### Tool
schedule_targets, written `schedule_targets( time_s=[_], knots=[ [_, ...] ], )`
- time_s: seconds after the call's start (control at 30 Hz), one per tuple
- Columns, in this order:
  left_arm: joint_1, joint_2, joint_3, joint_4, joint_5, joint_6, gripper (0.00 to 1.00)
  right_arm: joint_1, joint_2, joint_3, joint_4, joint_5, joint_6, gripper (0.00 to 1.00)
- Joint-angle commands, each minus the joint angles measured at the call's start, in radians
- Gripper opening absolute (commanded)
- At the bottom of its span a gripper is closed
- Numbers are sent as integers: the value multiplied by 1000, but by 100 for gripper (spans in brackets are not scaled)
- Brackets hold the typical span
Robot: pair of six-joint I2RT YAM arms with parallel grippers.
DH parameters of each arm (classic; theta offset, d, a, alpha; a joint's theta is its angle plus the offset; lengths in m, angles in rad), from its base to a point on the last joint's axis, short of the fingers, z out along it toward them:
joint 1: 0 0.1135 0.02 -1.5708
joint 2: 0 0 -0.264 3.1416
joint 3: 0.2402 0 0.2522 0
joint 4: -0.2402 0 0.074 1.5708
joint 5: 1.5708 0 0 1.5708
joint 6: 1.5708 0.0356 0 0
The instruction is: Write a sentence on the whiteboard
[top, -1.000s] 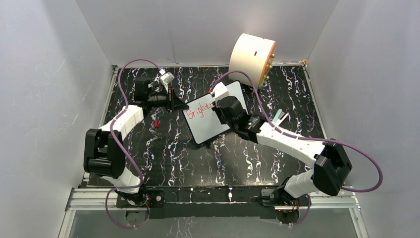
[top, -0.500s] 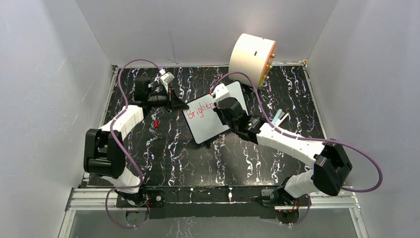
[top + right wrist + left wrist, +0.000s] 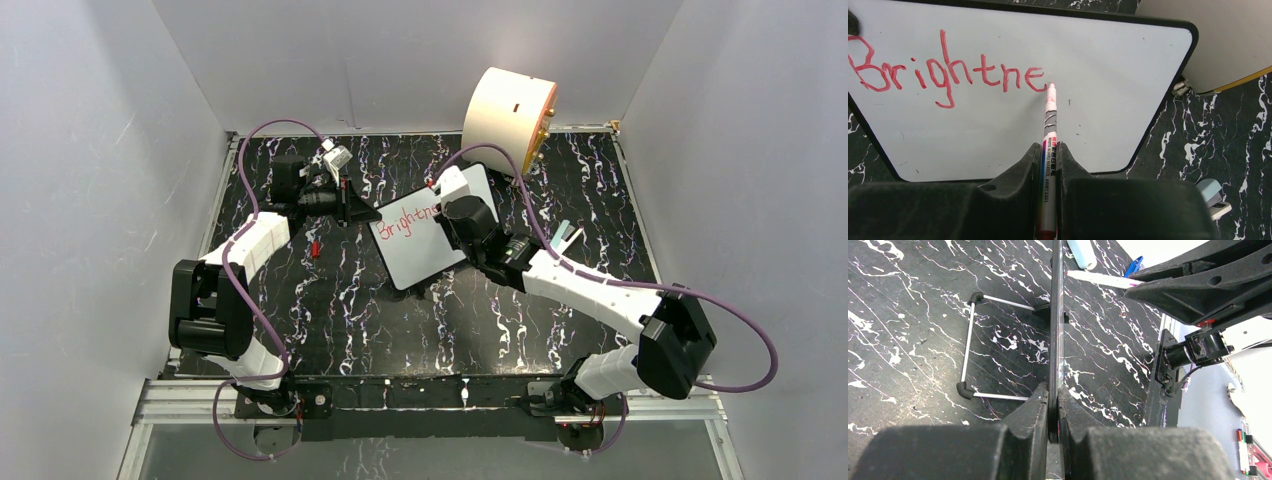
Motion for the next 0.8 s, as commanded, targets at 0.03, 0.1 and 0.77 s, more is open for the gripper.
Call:
schedule_targets(
  time_s=[0.03,0.1,0.77],
  knots=[
    [-26,20,-5,-82,-38,39,0,-24,-50,6,66,14,-12,0],
    [-26,20,-6,-81,-38,39,0,-31,-50,7,73,8,-12,0],
    [-26,21,-6,-83,-34,40,0,-52,-5,28,124,-29,-12,0]
  ],
)
